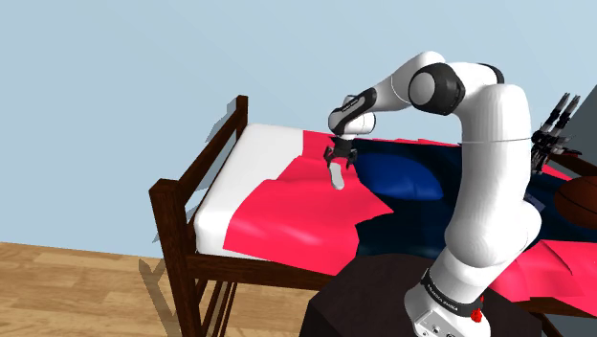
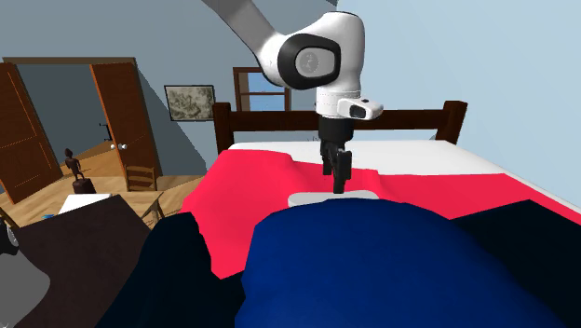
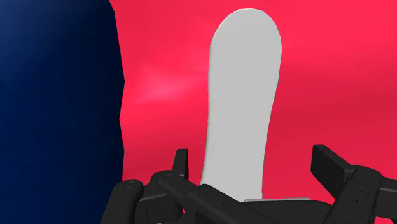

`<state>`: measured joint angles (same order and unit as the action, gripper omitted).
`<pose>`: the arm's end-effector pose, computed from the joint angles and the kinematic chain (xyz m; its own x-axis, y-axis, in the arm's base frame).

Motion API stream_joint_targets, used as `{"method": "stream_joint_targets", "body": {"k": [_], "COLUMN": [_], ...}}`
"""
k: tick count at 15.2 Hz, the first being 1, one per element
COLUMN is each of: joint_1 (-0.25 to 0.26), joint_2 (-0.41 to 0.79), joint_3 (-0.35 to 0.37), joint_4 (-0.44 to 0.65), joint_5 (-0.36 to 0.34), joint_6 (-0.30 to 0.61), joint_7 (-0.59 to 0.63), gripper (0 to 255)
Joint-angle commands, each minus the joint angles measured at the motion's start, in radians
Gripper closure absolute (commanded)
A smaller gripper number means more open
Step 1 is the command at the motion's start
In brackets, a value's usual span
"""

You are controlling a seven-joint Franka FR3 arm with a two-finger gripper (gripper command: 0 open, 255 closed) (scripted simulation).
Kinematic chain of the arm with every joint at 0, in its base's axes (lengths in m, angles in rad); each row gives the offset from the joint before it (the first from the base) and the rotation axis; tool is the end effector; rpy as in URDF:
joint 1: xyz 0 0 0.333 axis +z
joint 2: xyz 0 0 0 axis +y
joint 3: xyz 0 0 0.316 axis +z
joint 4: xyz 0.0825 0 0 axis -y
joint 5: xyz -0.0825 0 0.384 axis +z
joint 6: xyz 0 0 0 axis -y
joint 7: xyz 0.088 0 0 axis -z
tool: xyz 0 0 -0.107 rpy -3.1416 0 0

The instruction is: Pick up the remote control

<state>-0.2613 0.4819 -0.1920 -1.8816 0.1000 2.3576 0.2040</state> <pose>0.5752 -0.2711 0.2567 0.7607 -0.6491 0.0089 -0.6491 -0.7605 0.0162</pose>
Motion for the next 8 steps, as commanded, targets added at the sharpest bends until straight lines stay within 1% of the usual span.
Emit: {"method": "stream_joint_targets", "body": {"k": [1,6,8], "joint_1": [-0.007,-0.013,-0.014], "joint_2": [0.028,0.075,0.081], "joint_3": [0.001,0.009,0.01], "joint_4": [0.012,0.01,0.011], "joint_5": [0.006,0.017,0.019], "joint_6": [0.015,0.063,0.068], "joint_7": [-0.003,-0.01,-0.01], "gripper": [0,0,0]}}
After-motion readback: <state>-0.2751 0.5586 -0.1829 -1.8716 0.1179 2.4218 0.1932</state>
